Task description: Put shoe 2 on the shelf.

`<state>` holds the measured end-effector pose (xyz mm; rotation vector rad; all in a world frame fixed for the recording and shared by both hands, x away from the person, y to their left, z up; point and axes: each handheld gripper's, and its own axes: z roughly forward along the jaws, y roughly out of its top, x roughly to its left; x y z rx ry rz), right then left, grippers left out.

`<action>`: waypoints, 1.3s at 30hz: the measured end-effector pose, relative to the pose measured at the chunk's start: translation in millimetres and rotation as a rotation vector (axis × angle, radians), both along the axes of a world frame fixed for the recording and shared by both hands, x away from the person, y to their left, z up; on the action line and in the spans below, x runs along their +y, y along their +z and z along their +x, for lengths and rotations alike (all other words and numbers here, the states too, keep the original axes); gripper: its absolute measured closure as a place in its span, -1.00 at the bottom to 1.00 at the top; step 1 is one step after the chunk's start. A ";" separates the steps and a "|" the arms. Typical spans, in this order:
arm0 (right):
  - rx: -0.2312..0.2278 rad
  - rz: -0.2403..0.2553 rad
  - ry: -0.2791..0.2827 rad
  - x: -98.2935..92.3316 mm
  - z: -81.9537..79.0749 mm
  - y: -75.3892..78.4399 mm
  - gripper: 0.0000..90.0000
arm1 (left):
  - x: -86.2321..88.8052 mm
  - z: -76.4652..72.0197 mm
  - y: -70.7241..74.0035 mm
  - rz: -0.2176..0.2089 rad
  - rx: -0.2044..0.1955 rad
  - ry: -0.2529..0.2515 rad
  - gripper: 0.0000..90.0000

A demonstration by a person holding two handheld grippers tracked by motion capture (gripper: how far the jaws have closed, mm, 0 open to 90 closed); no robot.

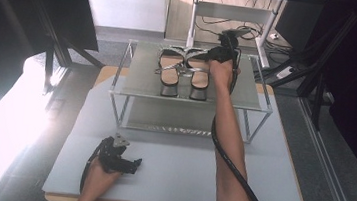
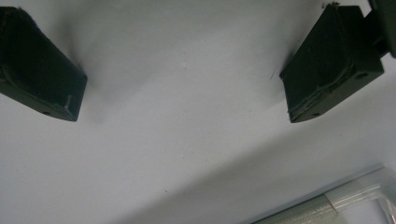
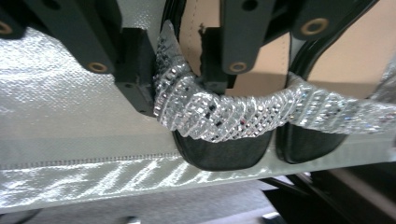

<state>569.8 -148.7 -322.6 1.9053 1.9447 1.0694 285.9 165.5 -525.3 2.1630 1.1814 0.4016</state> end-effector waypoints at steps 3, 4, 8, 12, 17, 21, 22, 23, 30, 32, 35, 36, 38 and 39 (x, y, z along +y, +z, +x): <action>-0.013 0.042 0.048 -5.3 -2.0 -2.1 0.24 | 0.1 0.0 0.1 0.001 0.001 -0.001 -1.00; -0.020 0.027 0.085 -7.2 -3.8 -3.7 0.11 | -0.1 0.1 0.0 0.000 0.000 0.000 -1.00; -0.029 0.047 0.111 -13.1 -7.5 -4.5 -0.01 | 0.0 0.0 0.1 0.000 0.001 -0.001 -1.00; -0.060 0.048 0.141 -21.4 -13.9 -1.0 -0.12 | -0.1 0.0 0.1 0.000 0.001 0.000 -1.00; -0.093 0.055 0.176 -29.6 -21.8 4.7 -0.24 | -0.2 0.0 0.0 -0.001 0.001 0.001 -1.00; -0.112 0.070 0.191 -36.8 -27.6 7.2 -0.31 | -0.3 -0.1 0.0 -0.002 0.001 0.001 -1.00; -0.115 0.075 0.198 -38.5 -29.2 7.5 -0.32 | -0.2 0.0 0.0 0.000 0.001 0.001 -1.00; -0.116 0.073 0.203 -40.0 -30.9 7.6 -0.33 | -0.3 -0.1 0.0 -0.002 0.001 0.001 -1.00; -0.137 0.077 0.248 -48.5 -42.9 8.6 -0.36 | -0.3 -0.1 0.0 -0.001 0.001 0.001 -1.00; -0.142 0.079 0.254 -50.2 -46.9 9.3 -0.37 | -0.2 -0.1 0.0 0.000 0.001 0.001 -1.00; -0.151 0.085 0.267 -54.0 -52.5 10.7 -0.40 | -0.3 -0.1 0.0 0.000 0.000 0.000 -1.00; -0.156 0.089 0.270 -54.7 -54.5 10.9 -0.40 | -0.3 -0.1 0.0 0.000 0.000 0.001 -1.00; -0.161 0.089 0.280 -55.8 -58.8 10.4 -0.43 | -0.4 -0.2 -0.1 -0.001 -0.002 0.002 -1.00; -0.159 0.086 0.282 -56.0 -60.9 10.1 -0.47 | -0.4 -0.2 -0.2 0.000 -0.002 0.002 -1.00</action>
